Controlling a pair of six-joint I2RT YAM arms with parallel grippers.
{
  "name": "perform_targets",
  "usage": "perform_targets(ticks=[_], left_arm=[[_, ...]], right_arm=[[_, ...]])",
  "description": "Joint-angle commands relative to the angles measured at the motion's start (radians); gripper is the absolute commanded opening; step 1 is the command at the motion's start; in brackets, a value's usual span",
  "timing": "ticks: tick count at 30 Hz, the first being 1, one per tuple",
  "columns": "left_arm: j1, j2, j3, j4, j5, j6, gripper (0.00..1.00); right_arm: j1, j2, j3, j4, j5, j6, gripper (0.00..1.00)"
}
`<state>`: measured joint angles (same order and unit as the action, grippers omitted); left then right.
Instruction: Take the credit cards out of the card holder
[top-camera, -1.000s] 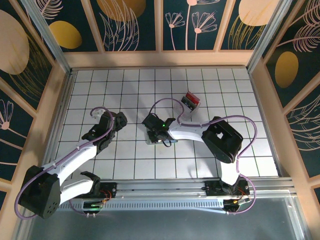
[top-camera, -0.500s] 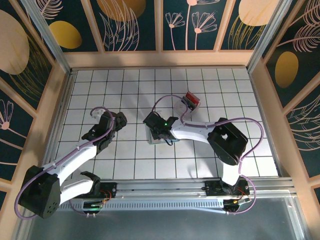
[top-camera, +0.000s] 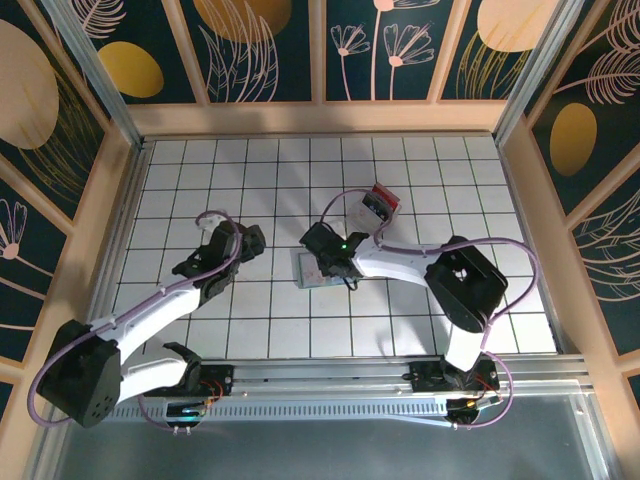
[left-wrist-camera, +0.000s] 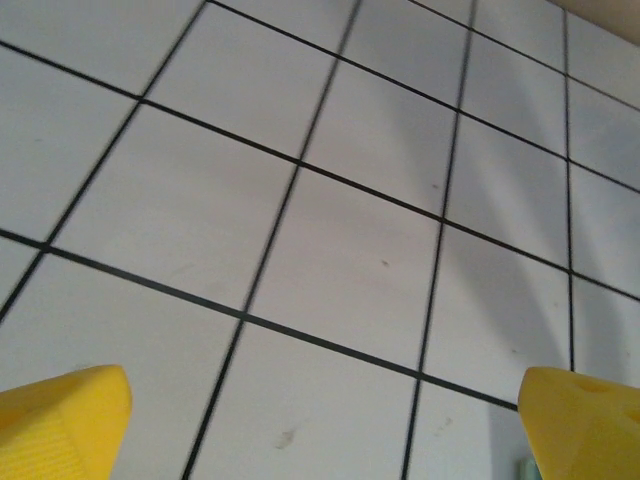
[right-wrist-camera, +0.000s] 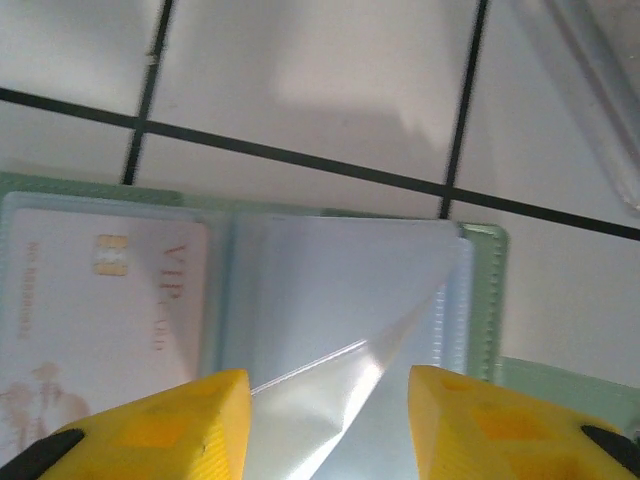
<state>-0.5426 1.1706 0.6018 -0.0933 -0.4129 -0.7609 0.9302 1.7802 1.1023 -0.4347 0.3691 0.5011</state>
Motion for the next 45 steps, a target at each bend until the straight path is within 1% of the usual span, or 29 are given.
perform_targets(ticks=[1,6,11,15,17,20,23,27,31,33,41,42,45], left_arm=[[-0.054,0.046,0.04,0.01,-0.029,0.038,0.99],[-0.154,0.136,0.083,0.018,-0.078,0.082,0.99],[-0.239,0.238,0.112,0.026,-0.1,0.12,0.99],[-0.303,0.316,0.136,0.028,-0.125,0.136,0.99],[-0.321,0.344,0.136,0.037,-0.137,0.14,0.99],[-0.324,0.366,0.125,0.058,-0.128,0.141,0.99],[-0.323,0.381,0.112,0.064,-0.118,0.132,0.99],[-0.324,0.393,0.095,0.052,-0.118,0.105,0.99],[-0.322,0.41,0.076,0.062,-0.102,0.073,0.99],[-0.323,0.425,0.075,0.07,-0.086,0.063,0.99],[-0.322,0.457,0.075,0.073,-0.067,0.051,0.99],[-0.323,0.461,0.076,0.068,-0.065,0.049,0.99],[-0.323,0.472,0.078,0.054,-0.06,0.041,0.99]], right_arm=[[-0.023,-0.034,-0.036,0.003,0.017,0.031,0.45],[-0.05,-0.053,-0.073,0.021,0.008,0.037,0.44],[-0.069,-0.086,-0.091,0.015,0.016,0.051,0.43],[-0.103,-0.137,-0.109,-0.002,0.021,0.078,0.4],[-0.123,-0.167,-0.115,-0.015,0.022,0.101,0.37],[-0.14,-0.226,-0.123,-0.009,0.009,0.128,0.33],[-0.142,-0.269,-0.128,0.019,-0.032,0.148,0.3],[-0.142,-0.288,-0.134,0.076,-0.149,0.159,0.26],[-0.142,-0.257,-0.14,0.145,-0.29,0.162,0.25],[-0.135,-0.232,-0.136,0.168,-0.336,0.165,0.25],[-0.096,-0.129,-0.098,0.163,-0.348,0.18,0.25],[-0.094,-0.119,-0.098,0.166,-0.376,0.187,0.24],[-0.087,-0.1,-0.107,0.193,-0.403,0.203,0.25]])
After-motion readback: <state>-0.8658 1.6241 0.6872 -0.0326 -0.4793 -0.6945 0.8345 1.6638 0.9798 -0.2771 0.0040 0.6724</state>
